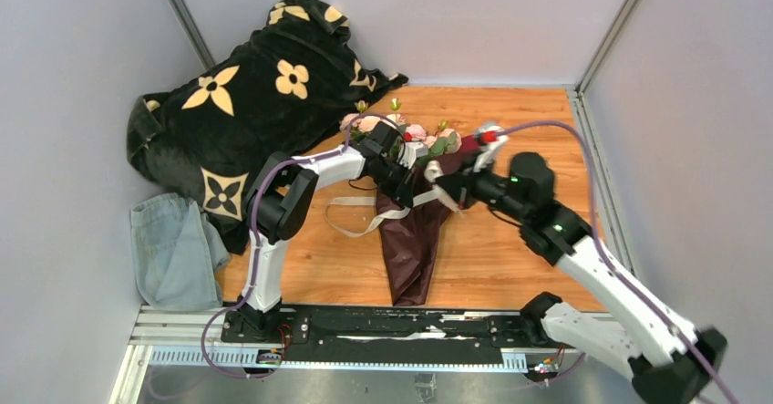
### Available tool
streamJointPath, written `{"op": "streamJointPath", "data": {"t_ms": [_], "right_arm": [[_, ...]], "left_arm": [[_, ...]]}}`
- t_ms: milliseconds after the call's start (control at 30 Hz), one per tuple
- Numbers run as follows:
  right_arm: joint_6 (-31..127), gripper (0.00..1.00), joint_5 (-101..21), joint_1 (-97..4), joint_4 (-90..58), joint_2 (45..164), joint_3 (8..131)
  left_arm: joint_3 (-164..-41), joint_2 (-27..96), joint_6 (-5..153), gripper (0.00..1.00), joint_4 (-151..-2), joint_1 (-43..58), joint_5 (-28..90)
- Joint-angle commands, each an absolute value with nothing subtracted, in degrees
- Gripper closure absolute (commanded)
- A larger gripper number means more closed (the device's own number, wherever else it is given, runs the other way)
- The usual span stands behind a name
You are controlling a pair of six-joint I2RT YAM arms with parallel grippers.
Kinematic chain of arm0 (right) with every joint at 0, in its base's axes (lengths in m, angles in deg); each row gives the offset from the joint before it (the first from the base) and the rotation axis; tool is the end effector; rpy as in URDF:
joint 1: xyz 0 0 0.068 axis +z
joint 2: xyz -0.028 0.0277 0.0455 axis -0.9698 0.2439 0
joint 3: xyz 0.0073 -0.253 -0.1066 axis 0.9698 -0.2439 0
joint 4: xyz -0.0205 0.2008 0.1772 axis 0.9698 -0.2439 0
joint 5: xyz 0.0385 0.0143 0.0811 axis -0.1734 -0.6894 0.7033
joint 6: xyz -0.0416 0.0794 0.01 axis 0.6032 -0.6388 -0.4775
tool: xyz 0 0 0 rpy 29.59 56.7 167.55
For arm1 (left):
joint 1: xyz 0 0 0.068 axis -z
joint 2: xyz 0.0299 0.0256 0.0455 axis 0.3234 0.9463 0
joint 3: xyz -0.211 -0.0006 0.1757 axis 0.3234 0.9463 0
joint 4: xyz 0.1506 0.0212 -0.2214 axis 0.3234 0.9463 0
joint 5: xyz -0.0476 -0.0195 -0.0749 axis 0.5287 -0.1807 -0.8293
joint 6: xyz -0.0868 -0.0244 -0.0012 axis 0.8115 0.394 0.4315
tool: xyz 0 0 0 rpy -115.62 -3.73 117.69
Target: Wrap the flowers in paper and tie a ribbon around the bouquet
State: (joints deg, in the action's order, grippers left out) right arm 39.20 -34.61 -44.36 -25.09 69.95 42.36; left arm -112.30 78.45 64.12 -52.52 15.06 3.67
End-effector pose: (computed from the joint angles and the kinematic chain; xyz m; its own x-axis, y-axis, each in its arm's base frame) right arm 0.1930 0.1401 0.3554 -0.2941 0.1266 -0.9473 -0.6467 0.7035 0.2948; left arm 0.3542 -0.2950 0.1155 -0.7333 0.4688 -0.4924 0.6798 0.5203 -0.5169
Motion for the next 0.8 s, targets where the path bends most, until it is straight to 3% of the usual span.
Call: {"op": "streamJointPath", "data": {"t_ms": [0,133,400,767], "right_arm": [[41.2,1.00,-23.7,-33.2,-11.8,84.8,44.0],[42.9,1.00,-18.8,-31.6,-8.8,96.6,49.6],[40.0,1.00,-18.2,-34.9,1.4,108.5,44.4],[39.7,1.00,-22.5,-38.3,-6.5,127.2,54.0]], "left_arm": [[-114.0,77.0,62.8,1.00,-51.0,15.1,4.7],[-115.4,76.3,63.7,1.00,-50.4,13.4,1.4],[-117.6,68.6,69.5,1.00,-51.3,4.1,-4.9],[-121.4,55.8,64.3,1.00,-46.4,-3.7,-0.1]]}}
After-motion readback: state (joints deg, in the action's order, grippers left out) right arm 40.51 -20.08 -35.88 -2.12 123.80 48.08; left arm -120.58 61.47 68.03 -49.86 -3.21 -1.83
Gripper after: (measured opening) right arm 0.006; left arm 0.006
